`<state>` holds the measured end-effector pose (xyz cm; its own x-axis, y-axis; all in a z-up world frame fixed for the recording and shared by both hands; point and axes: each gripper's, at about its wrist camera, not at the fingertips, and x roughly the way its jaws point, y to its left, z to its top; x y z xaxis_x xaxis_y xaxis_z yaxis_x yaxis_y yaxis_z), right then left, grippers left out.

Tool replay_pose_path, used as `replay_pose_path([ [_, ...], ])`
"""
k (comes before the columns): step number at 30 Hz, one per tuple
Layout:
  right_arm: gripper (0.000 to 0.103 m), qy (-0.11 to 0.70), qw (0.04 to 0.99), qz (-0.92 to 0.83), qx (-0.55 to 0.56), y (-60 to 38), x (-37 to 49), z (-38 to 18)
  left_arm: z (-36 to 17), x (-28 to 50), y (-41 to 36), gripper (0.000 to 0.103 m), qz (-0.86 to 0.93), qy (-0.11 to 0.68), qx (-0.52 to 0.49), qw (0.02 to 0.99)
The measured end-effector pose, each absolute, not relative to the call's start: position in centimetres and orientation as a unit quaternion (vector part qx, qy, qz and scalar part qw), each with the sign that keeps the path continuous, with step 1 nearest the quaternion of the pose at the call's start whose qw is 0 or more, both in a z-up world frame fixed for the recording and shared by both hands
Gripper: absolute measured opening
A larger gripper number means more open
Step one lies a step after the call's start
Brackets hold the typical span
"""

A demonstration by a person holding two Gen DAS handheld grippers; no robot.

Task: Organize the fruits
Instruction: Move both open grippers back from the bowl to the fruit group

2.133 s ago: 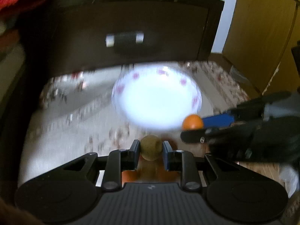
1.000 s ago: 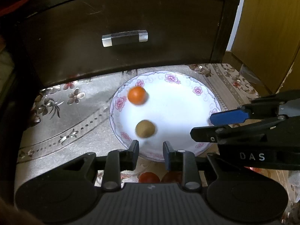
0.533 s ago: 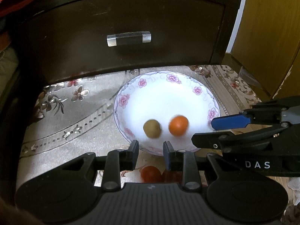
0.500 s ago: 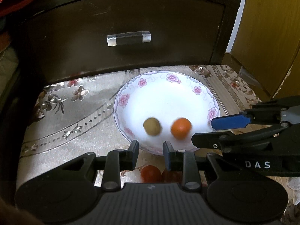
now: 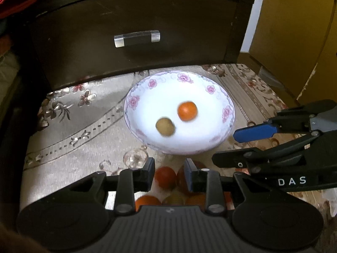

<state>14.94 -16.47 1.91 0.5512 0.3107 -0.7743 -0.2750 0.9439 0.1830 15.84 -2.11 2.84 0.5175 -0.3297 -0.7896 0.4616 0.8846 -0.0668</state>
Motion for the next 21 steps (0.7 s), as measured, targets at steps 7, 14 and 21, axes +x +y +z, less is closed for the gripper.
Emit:
replay_pose_path([
  [7,0.05,0.459,0.866,0.197,-0.009,-15.5,13.3,1.2,2.7,14.8,-1.1,0.039,-0.245,0.441,0.086,0.859],
  [14,0.05,0.473,0.849,0.228,-0.062,-14.5,12.0,0.0,2.2,14.4,0.4,0.04,-0.254,0.45,0.096,0.85],
  [21,0.05,0.476,0.842,0.239,-0.082,-13.7,12.2,-1.1,1.5,13.9,1.2,0.04,-0.268,0.451,0.12,0.843],
])
